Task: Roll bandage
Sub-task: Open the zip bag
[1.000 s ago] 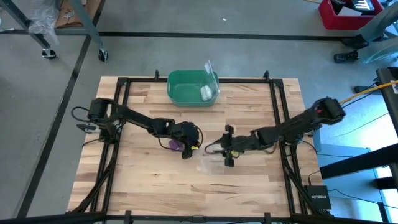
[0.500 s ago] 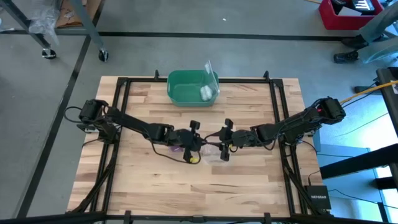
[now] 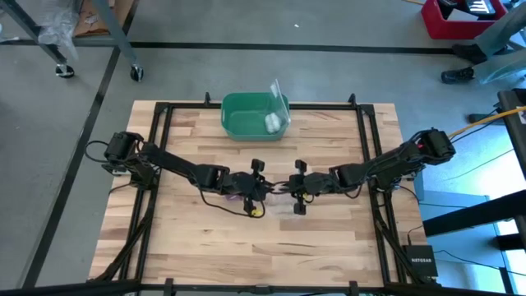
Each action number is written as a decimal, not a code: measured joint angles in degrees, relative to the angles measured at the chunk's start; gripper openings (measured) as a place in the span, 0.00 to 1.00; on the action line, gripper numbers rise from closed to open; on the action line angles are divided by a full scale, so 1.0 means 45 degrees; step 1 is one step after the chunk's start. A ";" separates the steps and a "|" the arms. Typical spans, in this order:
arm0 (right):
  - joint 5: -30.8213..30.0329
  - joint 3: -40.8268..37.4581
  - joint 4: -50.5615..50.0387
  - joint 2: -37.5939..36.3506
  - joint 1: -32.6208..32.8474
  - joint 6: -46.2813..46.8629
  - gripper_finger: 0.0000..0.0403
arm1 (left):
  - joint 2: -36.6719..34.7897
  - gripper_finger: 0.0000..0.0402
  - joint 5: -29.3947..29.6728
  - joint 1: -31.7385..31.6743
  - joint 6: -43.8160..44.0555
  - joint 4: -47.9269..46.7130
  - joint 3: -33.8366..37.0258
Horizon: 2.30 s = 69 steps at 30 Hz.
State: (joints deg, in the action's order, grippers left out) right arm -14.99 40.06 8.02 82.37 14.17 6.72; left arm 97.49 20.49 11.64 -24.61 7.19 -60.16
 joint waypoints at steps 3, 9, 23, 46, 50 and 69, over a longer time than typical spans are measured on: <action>-0.0236 0.0002 0.0320 0.0058 0.0015 -0.0229 0.03 | 0.0000 0.15 -0.0005 0.0005 0.0404 -0.0022 0.0000; -0.0328 0.0002 0.0418 0.0058 0.0019 -0.0499 0.01 | -0.0003 0.24 -0.0008 0.0005 0.1784 -0.0022 0.0000; -0.1435 -0.0096 -0.0268 -0.2844 0.0027 -0.0900 0.01 | -0.3494 0.35 -0.0736 -0.0148 0.5174 0.0308 0.1299; -0.0932 -0.0362 0.4369 -0.0865 0.0291 -0.1608 0.01 | -0.3303 0.34 -0.3152 -0.0764 0.6722 0.3832 0.2608; -0.0843 -0.0362 0.4509 -0.0870 0.0287 -0.1608 0.01 | -0.3303 0.26 -0.3156 -0.0753 0.6566 0.3888 0.2608; -0.0747 0.1441 0.0339 -0.2078 0.0262 -0.0560 0.16 | -0.3298 0.00 -0.3083 -0.0763 0.6043 0.3922 0.2603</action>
State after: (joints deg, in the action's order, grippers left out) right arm -18.35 46.55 9.55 73.02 15.35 4.20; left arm 82.65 6.62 8.21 2.58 24.84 -48.45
